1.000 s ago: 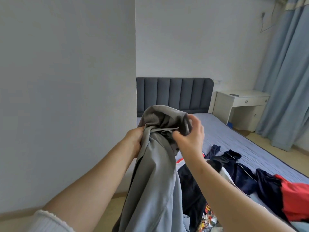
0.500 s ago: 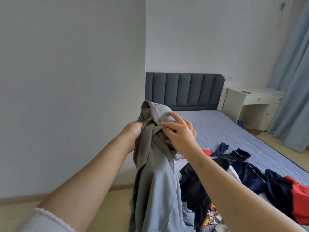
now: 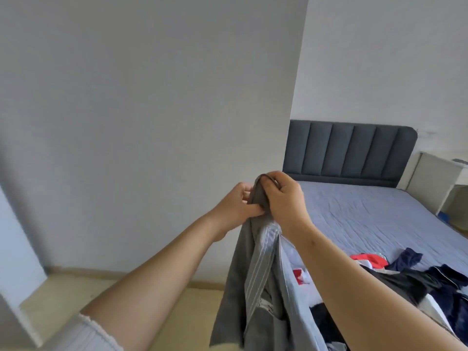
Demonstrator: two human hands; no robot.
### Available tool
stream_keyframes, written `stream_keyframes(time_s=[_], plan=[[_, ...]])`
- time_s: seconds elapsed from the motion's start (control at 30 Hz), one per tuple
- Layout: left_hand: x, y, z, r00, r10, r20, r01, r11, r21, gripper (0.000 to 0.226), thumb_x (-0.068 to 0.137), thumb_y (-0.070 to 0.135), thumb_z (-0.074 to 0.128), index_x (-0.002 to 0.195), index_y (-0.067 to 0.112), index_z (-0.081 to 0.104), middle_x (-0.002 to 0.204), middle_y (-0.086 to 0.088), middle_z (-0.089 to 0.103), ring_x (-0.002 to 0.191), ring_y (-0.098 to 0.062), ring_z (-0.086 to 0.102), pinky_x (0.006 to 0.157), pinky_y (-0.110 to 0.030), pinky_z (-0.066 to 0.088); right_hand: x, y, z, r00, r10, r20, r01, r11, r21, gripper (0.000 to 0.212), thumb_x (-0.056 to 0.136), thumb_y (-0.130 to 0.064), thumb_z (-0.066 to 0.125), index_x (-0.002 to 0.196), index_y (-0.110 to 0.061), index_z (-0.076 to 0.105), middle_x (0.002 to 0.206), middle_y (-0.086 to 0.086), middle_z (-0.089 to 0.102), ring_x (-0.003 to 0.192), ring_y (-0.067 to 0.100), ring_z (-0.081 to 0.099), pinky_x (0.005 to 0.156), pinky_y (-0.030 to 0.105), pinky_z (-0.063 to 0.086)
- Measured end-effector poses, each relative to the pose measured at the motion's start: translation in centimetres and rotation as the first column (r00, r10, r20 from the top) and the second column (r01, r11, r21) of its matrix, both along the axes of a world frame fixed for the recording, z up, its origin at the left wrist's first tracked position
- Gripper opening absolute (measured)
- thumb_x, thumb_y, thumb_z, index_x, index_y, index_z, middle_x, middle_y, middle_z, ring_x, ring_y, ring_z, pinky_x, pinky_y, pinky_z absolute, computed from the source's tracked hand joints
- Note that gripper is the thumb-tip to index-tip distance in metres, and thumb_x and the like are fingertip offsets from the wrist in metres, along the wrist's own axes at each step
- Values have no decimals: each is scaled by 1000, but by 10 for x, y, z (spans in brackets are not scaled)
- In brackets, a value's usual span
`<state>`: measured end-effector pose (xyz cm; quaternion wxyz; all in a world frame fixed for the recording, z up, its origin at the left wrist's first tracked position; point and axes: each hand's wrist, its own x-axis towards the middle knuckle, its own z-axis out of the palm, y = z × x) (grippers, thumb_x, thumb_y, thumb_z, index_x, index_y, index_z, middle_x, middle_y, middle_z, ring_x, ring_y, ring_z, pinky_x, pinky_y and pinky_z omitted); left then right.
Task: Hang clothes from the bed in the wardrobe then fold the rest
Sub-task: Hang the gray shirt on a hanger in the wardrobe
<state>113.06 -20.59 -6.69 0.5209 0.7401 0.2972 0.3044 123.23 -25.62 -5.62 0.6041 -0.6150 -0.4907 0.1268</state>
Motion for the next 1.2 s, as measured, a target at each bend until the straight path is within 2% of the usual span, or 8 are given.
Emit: stream_keyframes(time_s=[0.2, 0.3, 0.47, 0.63, 0.83, 0.97, 1.1, 1.2], plan=[[-93, 43, -7, 989, -116, 97, 132, 975, -179, 28, 88, 22, 61, 115, 21, 53, 113, 1, 64, 103, -17, 64, 90, -33, 51, -73, 46, 13, 952, 207, -225, -194, 978, 79, 27, 94, -14, 48, 71, -23, 58, 59, -13, 54, 53, -3, 48, 53, 14, 43], [-142, 60, -17, 994, -81, -78, 68, 985, -160, 20, 91, 22, 58, 111, 27, 59, 109, 7, 67, 104, -11, 62, 91, -29, 48, -114, 67, 25, 902, 299, -311, -279, 954, 110, 27, 94, -18, 49, 70, -24, 59, 52, -18, 53, 49, -3, 48, 49, 13, 42], [-204, 81, -24, 934, 292, -205, -299, 954, -2, 22, 93, 15, 46, 102, 6, 64, 98, -12, 66, 83, -17, 57, 79, -30, 44, -190, 97, 45, 794, 452, -405, -413, 892, 187, 32, 92, -20, 52, 62, -26, 61, 53, -16, 54, 52, 3, 49, 51, 16, 44], [-281, 95, 9, 749, 661, 53, -663, 744, 81, 28, 97, 25, 39, 74, 23, 55, 73, 2, 58, 66, -15, 52, 54, -25, 39, -253, 122, 48, 858, 400, -323, -407, 912, 50, 12, 82, -8, 55, 77, -18, 58, 60, -7, 55, 50, 2, 51, 45, 10, 41], [-385, 99, 31, 412, 910, 46, -813, 344, 470, 26, 92, 28, 49, 66, 24, 51, 62, 12, 50, 64, -10, 46, 51, -18, 30, -334, 139, 28, 522, 793, -313, -851, 458, -258, 56, 63, -35, 77, 113, -28, 55, 94, -7, 62, 83, 8, 63, 67, 22, 50], [-441, 97, 38, 430, 903, -11, -810, 391, 436, 25, 84, 27, 62, 62, 26, 52, 59, 16, 51, 55, 1, 47, 50, -15, 33, -404, 158, 19, 544, 835, 89, -681, 501, -535, 31, 71, -28, 78, 89, -14, 56, 82, 4, 54, 69, 12, 50, 61, 22, 41], [-509, 89, 42, 447, 894, 33, -819, 394, 417, 20, 75, 29, 76, 69, 26, 57, 68, 13, 55, 64, -4, 50, 58, -11, 37, -462, 188, 11, 606, 795, -31, -756, 564, -333, 18, 73, 0, 69, 75, 11, 54, 66, 18, 45, 69, 18, 43, 62, 26, 35], [-560, 84, 40, 434, 896, -91, -720, 406, 563, 44, 65, 31, 83, 102, 27, 59, 99, 10, 56, 90, -5, 51, 72, -9, 36, -518, 205, 8, 545, 827, -139, -834, 519, -188, 17, 75, 1, 67, 71, -2, 50, 63, 7, 45, 66, 15, 44, 59, 26, 33]])
